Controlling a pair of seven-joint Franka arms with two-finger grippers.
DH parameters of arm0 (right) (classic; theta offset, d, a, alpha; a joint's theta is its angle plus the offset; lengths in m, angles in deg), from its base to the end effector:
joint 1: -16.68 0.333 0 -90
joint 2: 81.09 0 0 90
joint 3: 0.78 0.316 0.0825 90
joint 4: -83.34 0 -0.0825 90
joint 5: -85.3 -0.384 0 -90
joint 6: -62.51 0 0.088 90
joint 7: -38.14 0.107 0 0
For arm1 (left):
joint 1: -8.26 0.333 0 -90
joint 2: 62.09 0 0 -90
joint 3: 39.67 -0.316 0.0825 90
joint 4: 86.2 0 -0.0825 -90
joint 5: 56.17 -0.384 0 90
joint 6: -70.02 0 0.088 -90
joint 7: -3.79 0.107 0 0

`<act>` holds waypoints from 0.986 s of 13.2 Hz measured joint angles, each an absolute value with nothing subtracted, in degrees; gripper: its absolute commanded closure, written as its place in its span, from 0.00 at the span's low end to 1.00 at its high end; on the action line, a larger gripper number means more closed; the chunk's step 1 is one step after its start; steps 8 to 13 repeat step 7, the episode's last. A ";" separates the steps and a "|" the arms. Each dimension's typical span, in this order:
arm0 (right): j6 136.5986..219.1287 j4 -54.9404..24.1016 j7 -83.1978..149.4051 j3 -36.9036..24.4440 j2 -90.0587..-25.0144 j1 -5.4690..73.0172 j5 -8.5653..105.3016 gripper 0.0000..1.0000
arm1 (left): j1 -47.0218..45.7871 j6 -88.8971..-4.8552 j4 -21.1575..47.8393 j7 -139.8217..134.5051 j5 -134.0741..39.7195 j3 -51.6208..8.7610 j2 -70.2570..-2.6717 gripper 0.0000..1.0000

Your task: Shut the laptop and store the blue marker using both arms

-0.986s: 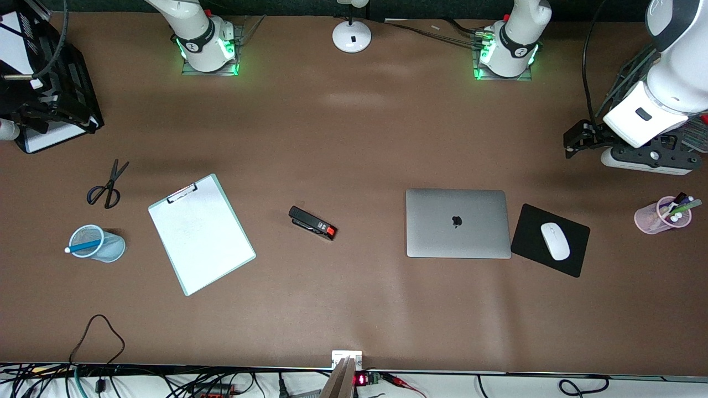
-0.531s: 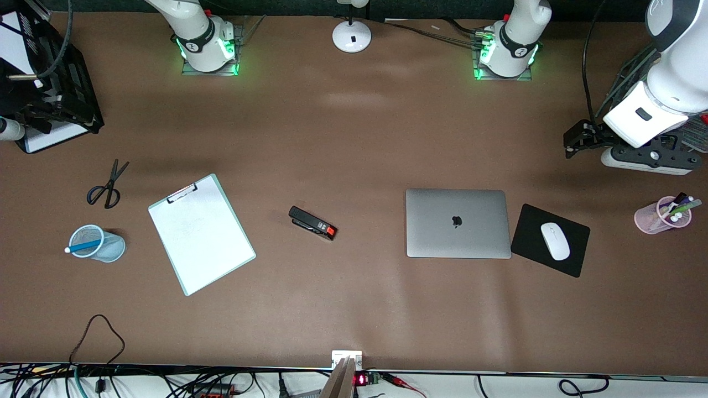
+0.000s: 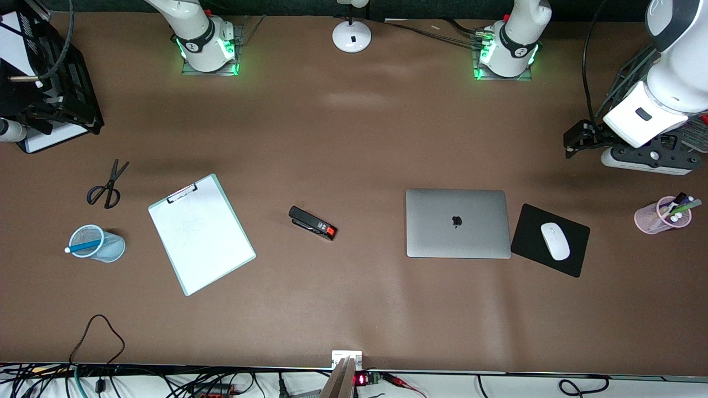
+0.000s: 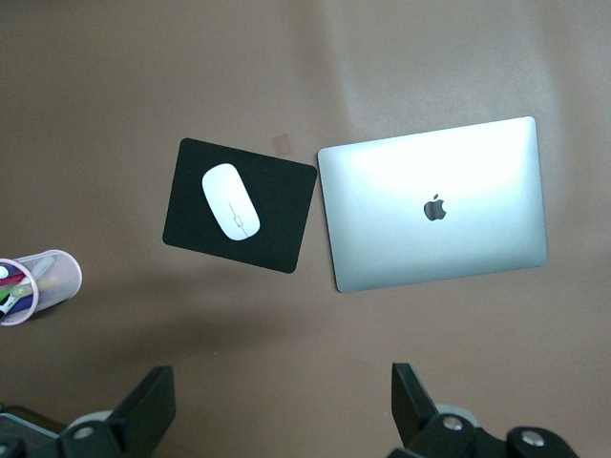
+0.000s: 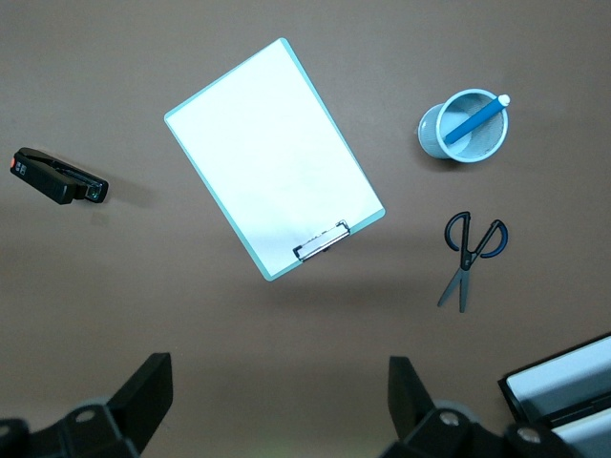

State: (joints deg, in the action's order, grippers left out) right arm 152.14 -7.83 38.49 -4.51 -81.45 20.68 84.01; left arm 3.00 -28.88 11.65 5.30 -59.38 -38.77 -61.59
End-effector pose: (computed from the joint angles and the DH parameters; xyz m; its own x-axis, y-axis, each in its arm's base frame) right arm 0.5514 0.0049 0.6178 0.9998 -0.0012 -0.0207 -0.0017 -0.9997 -0.0228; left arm 0.5635 -0.0556 0.5681 0.9898 -0.1420 0.0079 -0.1414 -0.9884 -0.0555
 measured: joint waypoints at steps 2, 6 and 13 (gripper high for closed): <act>152.34 -7.83 38.49 -4.54 -81.45 20.66 84.09 0.00 | 3.00 -28.88 11.65 5.30 -59.37 -38.77 -61.59 0.00; 153.57 -7.84 38.49 -4.54 -81.44 20.66 84.81 0.00 | 3.00 -28.88 11.65 5.30 -59.37 -38.76 -61.59 0.00; 153.89 -7.84 38.49 -4.54 -81.43 20.66 84.83 0.00 | 3.00 -28.88 11.65 5.30 -59.37 -38.75 -61.59 0.00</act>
